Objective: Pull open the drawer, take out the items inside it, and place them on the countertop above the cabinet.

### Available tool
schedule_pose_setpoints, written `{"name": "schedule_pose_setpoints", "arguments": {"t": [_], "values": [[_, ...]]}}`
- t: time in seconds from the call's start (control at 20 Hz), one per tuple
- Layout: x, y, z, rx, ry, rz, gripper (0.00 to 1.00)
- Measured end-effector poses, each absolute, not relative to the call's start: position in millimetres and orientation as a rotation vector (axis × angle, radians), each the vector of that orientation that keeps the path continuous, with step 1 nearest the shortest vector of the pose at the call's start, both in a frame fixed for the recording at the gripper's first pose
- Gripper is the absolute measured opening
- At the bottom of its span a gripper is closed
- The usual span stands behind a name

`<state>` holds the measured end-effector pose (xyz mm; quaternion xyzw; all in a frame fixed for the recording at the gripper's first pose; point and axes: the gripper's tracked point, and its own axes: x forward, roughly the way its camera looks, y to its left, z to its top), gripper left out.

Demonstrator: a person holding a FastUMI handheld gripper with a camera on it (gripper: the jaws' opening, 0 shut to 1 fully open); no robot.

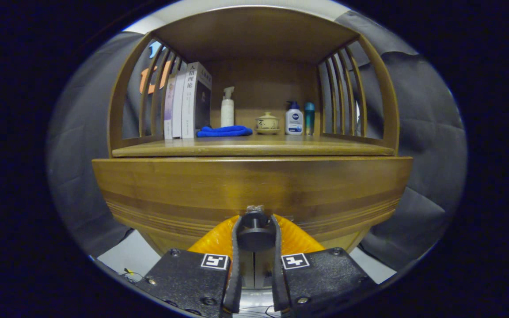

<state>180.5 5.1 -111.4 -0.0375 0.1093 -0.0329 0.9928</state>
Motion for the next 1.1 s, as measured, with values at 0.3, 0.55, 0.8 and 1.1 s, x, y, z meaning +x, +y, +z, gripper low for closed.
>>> {"name": "schedule_pose_setpoints", "arguments": {"t": [0.3,0.55,0.8,1.1], "values": [[133.8,5.4,-113.7,-0.074,0.207,-0.059,0.31],[100.1,10.0,-120.3,-0.057,0.218,-0.041,0.31],[76.7,10.5,-122.2,-0.031,0.243,-0.041,0.31],[46.1,8.0,-126.7,-0.033,0.264,-0.031,0.31]]}}
